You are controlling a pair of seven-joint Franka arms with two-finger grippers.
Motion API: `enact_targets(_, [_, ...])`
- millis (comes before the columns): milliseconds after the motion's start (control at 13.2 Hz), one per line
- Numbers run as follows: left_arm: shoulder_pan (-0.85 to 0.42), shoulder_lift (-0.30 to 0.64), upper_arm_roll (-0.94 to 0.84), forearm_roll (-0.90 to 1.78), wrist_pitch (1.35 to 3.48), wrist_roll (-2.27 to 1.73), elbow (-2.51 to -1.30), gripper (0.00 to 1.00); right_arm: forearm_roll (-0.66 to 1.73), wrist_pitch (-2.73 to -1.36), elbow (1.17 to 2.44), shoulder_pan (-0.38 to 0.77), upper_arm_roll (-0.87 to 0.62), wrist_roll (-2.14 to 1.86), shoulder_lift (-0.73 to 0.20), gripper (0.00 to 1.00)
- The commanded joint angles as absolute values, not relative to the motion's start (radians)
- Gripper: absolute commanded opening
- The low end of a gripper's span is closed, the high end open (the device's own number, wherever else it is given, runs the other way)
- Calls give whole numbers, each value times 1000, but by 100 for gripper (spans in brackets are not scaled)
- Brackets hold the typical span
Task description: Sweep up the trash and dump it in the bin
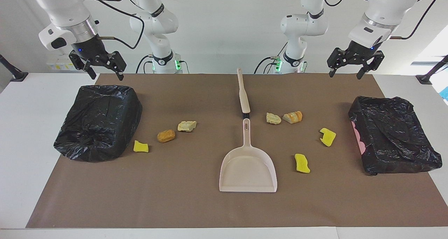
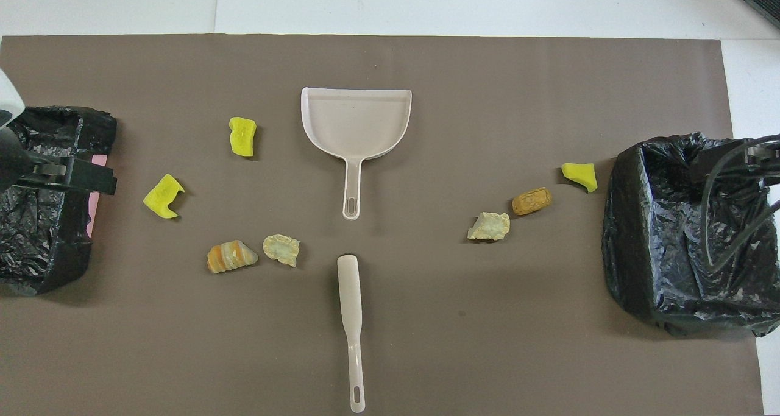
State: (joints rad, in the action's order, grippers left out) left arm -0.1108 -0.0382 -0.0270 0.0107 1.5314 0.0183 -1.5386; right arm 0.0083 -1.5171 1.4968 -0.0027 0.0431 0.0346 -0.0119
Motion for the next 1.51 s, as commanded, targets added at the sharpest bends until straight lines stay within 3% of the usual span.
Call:
enact_targets(0, [-100, -40, -37, 5, 1513, 28, -1528, 100, 17, -1506, 1500, -5, 34, 40, 1, 100])
enact_targets(1057, [-112, -48, -40, 6, 1526, 12, -1546, 100, 20, -1508, 1502, 5, 32, 29, 3, 100])
enact_targets(1434, [-127, -69, -90, 9, 1526, 9, -1572, 100, 20, -1445, 1505, 3, 32, 26, 9, 100])
